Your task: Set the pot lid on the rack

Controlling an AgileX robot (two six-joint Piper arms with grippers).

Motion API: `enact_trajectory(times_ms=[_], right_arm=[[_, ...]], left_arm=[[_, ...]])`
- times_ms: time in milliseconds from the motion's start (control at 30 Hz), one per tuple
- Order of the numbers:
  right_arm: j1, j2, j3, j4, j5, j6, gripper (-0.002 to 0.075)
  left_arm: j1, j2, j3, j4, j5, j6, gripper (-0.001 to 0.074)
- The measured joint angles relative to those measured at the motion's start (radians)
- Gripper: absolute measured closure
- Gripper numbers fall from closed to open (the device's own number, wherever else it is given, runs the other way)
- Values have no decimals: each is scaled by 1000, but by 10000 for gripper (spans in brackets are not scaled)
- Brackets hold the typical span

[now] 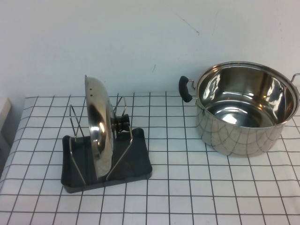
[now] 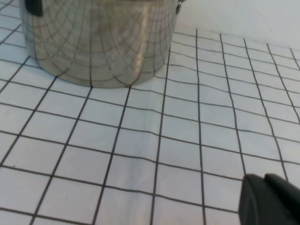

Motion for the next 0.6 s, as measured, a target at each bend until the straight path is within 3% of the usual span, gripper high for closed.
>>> enact_trajectory(times_ms=[600], right_arm=[[-79, 0, 0, -2, 0, 118, 728]], left_arm=[[0, 0, 0, 0, 0, 6, 737]])
